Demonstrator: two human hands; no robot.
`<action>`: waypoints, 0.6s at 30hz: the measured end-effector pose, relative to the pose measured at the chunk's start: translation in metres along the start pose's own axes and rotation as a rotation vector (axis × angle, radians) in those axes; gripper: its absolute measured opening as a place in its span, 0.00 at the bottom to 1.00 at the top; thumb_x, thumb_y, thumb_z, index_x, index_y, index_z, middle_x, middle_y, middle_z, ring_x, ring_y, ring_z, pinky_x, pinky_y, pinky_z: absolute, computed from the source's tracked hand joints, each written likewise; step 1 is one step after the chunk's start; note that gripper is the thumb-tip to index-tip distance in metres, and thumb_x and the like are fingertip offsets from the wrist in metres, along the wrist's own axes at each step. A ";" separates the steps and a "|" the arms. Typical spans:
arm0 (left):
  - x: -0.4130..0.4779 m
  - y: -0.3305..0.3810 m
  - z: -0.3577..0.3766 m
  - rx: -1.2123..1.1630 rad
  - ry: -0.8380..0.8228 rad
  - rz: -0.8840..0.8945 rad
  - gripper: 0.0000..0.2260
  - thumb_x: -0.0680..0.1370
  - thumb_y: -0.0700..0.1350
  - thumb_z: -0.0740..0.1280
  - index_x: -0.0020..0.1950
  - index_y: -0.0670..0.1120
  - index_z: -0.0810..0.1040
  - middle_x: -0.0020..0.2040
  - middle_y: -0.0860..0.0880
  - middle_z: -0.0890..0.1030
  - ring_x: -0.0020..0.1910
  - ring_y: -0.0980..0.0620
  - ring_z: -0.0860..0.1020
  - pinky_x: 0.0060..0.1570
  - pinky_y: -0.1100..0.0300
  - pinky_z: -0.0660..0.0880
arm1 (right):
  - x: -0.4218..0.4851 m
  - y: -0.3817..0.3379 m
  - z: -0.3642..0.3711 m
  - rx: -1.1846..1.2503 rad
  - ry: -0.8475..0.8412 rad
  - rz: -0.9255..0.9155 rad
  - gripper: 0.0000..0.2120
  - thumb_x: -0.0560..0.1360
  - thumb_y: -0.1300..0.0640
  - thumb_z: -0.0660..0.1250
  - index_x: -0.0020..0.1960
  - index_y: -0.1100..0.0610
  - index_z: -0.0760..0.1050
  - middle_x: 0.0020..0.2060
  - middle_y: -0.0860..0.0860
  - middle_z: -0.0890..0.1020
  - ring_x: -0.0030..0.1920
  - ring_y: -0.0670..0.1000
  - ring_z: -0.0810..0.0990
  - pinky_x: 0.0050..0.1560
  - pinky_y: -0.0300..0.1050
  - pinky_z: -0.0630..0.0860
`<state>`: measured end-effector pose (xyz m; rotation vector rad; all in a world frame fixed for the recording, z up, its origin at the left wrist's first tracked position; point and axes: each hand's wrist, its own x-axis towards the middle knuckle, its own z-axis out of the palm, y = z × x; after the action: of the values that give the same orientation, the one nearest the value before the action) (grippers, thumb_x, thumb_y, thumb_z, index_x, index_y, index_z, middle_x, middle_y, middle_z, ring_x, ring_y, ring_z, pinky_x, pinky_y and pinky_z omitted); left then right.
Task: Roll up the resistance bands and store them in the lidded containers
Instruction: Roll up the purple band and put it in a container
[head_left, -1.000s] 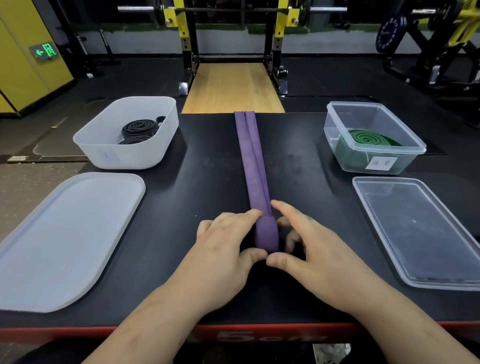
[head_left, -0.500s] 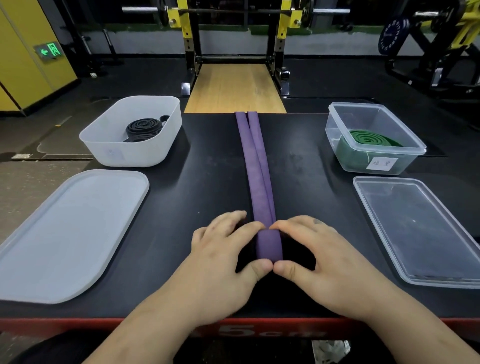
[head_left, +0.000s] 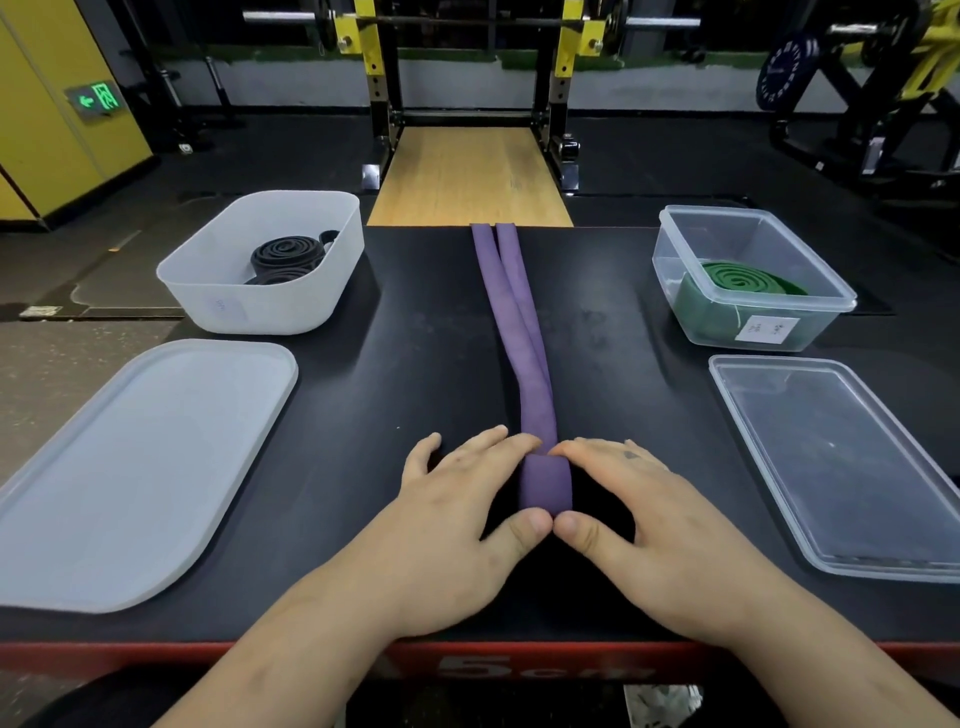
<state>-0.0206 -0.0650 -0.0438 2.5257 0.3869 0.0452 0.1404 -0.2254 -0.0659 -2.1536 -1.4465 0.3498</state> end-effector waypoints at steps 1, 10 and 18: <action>-0.001 -0.001 0.001 -0.007 0.019 0.002 0.29 0.82 0.62 0.59 0.80 0.63 0.51 0.79 0.67 0.54 0.61 0.87 0.33 0.78 0.60 0.34 | 0.001 0.000 0.000 0.009 0.002 0.002 0.33 0.76 0.27 0.54 0.77 0.39 0.65 0.73 0.36 0.70 0.77 0.37 0.60 0.80 0.48 0.57; -0.012 -0.005 0.012 0.033 0.153 0.044 0.30 0.77 0.68 0.55 0.77 0.58 0.65 0.68 0.72 0.61 0.76 0.74 0.45 0.79 0.58 0.41 | -0.003 -0.002 -0.006 0.023 -0.044 -0.040 0.31 0.76 0.28 0.55 0.73 0.42 0.72 0.68 0.34 0.71 0.75 0.38 0.63 0.77 0.48 0.62; -0.006 -0.004 0.012 0.001 0.174 0.008 0.31 0.77 0.72 0.49 0.76 0.61 0.64 0.66 0.72 0.61 0.70 0.81 0.43 0.79 0.58 0.45 | -0.001 -0.003 -0.004 0.061 -0.015 -0.048 0.32 0.73 0.29 0.64 0.74 0.38 0.68 0.67 0.32 0.72 0.72 0.39 0.69 0.73 0.46 0.68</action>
<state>-0.0255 -0.0702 -0.0558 2.5323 0.4460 0.2693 0.1396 -0.2268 -0.0606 -2.0687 -1.4733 0.3882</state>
